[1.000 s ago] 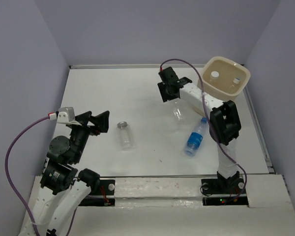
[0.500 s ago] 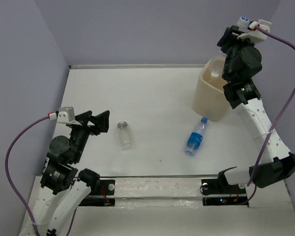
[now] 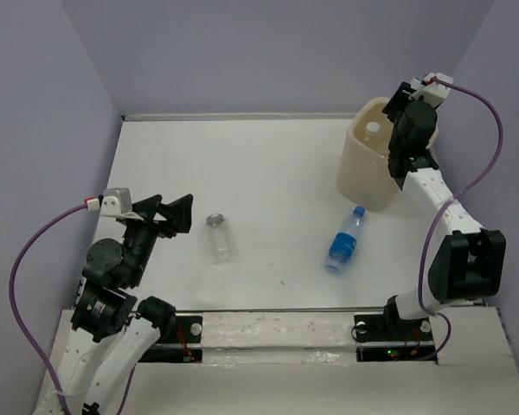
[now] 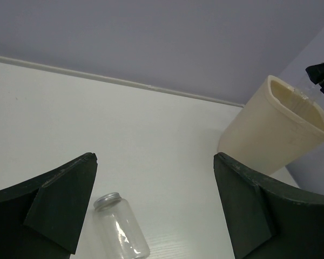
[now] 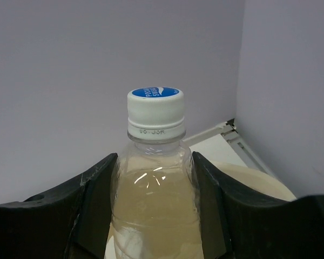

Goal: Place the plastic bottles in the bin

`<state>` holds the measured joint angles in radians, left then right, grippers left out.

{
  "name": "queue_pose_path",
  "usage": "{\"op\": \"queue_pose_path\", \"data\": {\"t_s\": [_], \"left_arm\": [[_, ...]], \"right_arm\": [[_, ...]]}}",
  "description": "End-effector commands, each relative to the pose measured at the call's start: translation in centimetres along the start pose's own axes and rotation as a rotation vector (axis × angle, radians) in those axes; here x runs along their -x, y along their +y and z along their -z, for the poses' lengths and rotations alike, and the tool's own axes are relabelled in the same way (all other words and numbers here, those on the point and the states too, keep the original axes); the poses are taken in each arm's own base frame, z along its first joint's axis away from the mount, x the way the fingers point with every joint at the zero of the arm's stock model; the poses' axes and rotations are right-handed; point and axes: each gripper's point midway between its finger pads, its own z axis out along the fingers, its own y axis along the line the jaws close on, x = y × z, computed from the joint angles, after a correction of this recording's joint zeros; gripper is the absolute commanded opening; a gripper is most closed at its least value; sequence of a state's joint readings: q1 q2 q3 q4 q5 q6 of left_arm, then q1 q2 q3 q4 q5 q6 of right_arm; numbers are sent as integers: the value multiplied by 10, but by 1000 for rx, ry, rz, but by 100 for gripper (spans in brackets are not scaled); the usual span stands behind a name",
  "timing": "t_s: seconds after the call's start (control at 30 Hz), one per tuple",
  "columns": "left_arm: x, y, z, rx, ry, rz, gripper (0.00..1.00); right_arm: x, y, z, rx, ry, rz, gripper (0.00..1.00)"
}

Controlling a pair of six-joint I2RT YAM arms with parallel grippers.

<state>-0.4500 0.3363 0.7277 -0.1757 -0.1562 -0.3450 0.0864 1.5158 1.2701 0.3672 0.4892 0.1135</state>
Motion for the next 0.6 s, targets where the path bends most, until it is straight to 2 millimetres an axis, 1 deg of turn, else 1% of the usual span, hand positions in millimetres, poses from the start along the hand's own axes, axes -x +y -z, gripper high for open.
{"op": "queue_pose_path", "data": {"t_s": [0.0,0.03,0.07,0.1,0.13,0.2,0.27,0.33,0.37,0.4,0.43,0.47,0.5,0.57], "left_arm": [[8,-5,-1,-28,-36,-11,99],[8,-5,-2,-26,-36,-12,99],[8,-6,-2,-30,-34,-13,99],[7,-6,-2,-36,-31,-13,99],[7,-7,-3,-36,-31,-13,99],[6,-6,-3,-35,-30,-12,99],[7,-7,-3,-35,-30,-12,99],[6,-6,-3,-33,-29,-13,99],[7,-6,-3,-34,-31,-12,99],[6,-7,-3,-37,-29,-12,99],[7,-7,-3,-36,-31,-14,99],[7,-7,-2,-37,-31,-12,99],[8,-6,-2,-36,-35,-12,99],[9,-6,-1,-35,-40,-10,99]], "right_arm": [[25,10,10,60,-124,-112,37],[18,9,11,63,-115,-106,37],[5,7,14,70,-106,-89,39],[-1,9,16,91,-101,-83,41],[-2,9,17,104,-116,-71,42],[-9,7,22,114,-117,-49,43],[-1,2,24,97,-146,-35,44],[25,2,24,92,-194,17,38],[32,2,24,95,-200,79,38],[47,7,26,121,-226,90,38],[53,10,27,136,-232,110,38],[50,10,27,145,-204,154,40],[50,12,27,152,-195,162,44],[36,9,27,148,-162,172,47]]}}
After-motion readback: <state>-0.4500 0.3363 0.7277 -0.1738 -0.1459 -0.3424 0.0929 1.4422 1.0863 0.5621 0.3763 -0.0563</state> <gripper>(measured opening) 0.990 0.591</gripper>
